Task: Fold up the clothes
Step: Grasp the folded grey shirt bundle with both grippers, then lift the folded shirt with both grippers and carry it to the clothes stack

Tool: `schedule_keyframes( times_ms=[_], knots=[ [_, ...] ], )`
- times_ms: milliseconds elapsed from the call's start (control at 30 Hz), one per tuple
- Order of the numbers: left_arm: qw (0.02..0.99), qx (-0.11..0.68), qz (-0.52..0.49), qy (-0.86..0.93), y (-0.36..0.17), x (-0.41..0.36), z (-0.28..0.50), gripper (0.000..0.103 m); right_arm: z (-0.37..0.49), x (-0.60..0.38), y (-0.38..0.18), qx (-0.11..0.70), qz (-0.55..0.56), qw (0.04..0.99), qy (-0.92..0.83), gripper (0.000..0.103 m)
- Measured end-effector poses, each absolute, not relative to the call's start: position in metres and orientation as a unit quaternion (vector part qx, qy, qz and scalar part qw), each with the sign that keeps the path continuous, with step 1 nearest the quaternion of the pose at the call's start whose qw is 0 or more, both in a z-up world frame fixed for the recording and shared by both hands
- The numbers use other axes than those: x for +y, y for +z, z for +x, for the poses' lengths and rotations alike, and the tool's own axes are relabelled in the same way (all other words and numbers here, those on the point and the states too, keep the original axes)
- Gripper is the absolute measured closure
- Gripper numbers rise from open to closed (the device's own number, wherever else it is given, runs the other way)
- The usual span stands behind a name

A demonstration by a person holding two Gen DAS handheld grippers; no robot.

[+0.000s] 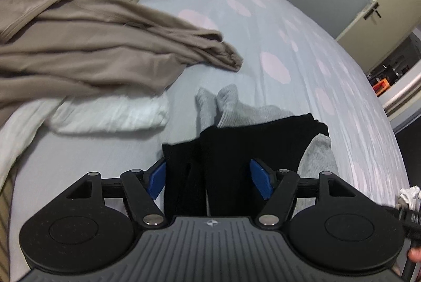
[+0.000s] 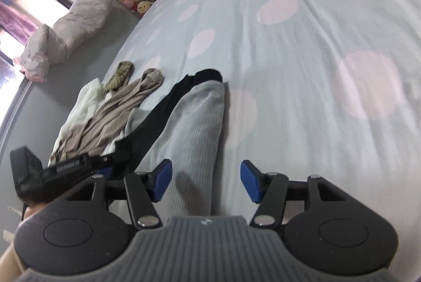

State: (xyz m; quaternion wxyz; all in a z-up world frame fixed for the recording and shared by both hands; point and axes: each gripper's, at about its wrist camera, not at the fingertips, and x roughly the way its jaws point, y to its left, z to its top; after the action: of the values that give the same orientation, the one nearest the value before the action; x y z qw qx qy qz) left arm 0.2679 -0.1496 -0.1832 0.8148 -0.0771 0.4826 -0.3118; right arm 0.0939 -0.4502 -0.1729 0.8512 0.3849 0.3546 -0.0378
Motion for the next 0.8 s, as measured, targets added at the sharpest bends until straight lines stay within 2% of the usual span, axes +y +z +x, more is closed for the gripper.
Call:
schedule_keyframes(
  times_ms=[200,267,300,333,400,500,567,800],
  knots=[
    [0.820,0.461,-0.056,-0.335,-0.188,-0.162,0.272,0.041,0.119,-0.462,-0.188,0.343,0.413,0.843,-0.025,0.043],
    [0.819,0.461,-0.063,-0.337,-0.189,-0.162,0.274,0.048,0.128,-0.465,-0.191,0.340,0.418,0.842,-0.021,0.046],
    [0.818,0.461,-0.067,-0.338,-0.189,-0.161,0.275,0.056,0.132,-0.467,-0.192,0.339,0.420,0.841,-0.019,0.047],
    [0.817,0.461,-0.071,-0.339,-0.189,-0.161,0.275,0.064,0.136,-0.469,-0.194,0.340,0.422,0.840,-0.019,0.053],
    [0.816,0.461,-0.078,-0.340,-0.190,-0.161,0.277,0.074,0.142,-0.471,-0.195,0.341,0.423,0.840,-0.016,0.059],
    [0.814,0.460,-0.089,-0.343,-0.192,-0.160,0.279,0.085,0.147,-0.472,-0.197,0.341,0.420,0.841,-0.012,0.071],
    [0.814,0.458,-0.092,-0.345,-0.191,-0.160,0.279,0.088,0.148,-0.471,-0.197,0.342,0.415,0.843,-0.012,0.085],
    [0.826,0.428,-0.102,-0.353,-0.170,-0.154,0.267,0.090,0.140,-0.455,-0.167,0.318,0.368,0.874,-0.016,0.090]
  ],
)
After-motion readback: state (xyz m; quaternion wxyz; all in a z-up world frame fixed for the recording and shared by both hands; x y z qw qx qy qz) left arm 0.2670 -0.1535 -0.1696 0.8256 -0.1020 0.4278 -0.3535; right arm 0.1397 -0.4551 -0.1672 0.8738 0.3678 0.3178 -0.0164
